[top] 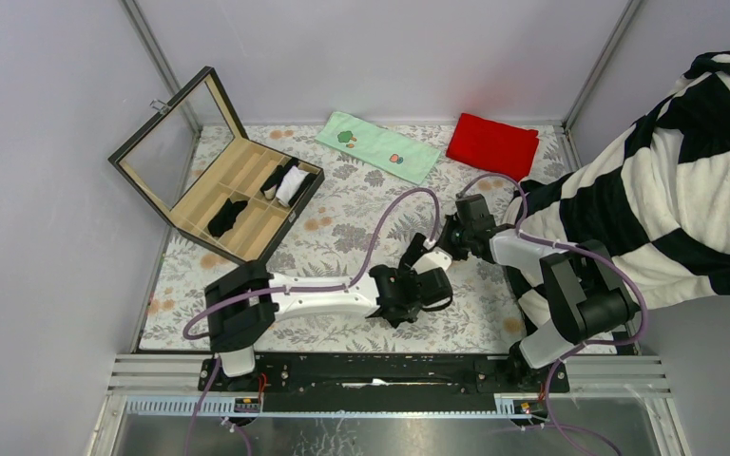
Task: Roll the underwear
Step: Fold the underwear at the center of the board.
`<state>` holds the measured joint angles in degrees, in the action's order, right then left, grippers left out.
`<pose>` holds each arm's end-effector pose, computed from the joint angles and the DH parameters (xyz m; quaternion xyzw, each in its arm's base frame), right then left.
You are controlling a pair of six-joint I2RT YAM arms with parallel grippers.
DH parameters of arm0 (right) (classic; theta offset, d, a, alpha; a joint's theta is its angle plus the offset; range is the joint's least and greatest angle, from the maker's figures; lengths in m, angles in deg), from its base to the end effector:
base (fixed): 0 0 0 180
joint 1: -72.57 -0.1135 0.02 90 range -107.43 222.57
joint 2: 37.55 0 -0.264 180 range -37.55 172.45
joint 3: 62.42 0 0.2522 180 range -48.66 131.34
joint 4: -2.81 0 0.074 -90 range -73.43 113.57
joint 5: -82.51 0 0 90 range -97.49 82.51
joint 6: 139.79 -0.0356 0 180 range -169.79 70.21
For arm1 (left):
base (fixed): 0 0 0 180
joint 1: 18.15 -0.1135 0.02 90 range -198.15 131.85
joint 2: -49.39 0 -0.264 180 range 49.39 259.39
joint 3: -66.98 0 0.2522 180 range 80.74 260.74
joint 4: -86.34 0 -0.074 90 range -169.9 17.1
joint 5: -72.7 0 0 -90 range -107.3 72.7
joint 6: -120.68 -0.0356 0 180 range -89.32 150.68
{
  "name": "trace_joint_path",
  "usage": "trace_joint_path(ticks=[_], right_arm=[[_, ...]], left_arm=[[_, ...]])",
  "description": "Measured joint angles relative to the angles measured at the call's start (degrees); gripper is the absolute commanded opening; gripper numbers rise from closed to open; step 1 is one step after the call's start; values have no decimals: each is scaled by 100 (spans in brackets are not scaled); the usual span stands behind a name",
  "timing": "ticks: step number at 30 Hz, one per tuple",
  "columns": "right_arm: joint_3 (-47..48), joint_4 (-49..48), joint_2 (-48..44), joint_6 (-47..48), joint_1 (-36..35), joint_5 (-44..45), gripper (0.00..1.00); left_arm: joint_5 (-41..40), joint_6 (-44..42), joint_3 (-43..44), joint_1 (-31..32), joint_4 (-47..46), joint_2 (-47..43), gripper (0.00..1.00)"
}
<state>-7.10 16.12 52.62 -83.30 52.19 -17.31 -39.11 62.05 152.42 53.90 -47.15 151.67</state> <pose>0.2796 0.1103 0.1521 0.0760 0.9280 0.2325 0.2809 0.1252 -0.3437 0.2027 0.2912 0.9111 -0.0636 0.2847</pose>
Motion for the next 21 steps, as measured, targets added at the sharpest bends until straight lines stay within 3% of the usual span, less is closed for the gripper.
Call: trace_joint_path(ticks=[9, 15, 21], right_arm=[[70, -4, 92, -4, 0, -66, 0], [85, -11, 118, -28, 0, -83, 2], [114, -9, 144, -39, 0, -87, 8]], left_arm=[[247, 39, -17, 223, -219, 297, 2], [428, 151, -90, 254, -402, 330, 42], [542, 258, -140, 286, -396, 260, 59]])
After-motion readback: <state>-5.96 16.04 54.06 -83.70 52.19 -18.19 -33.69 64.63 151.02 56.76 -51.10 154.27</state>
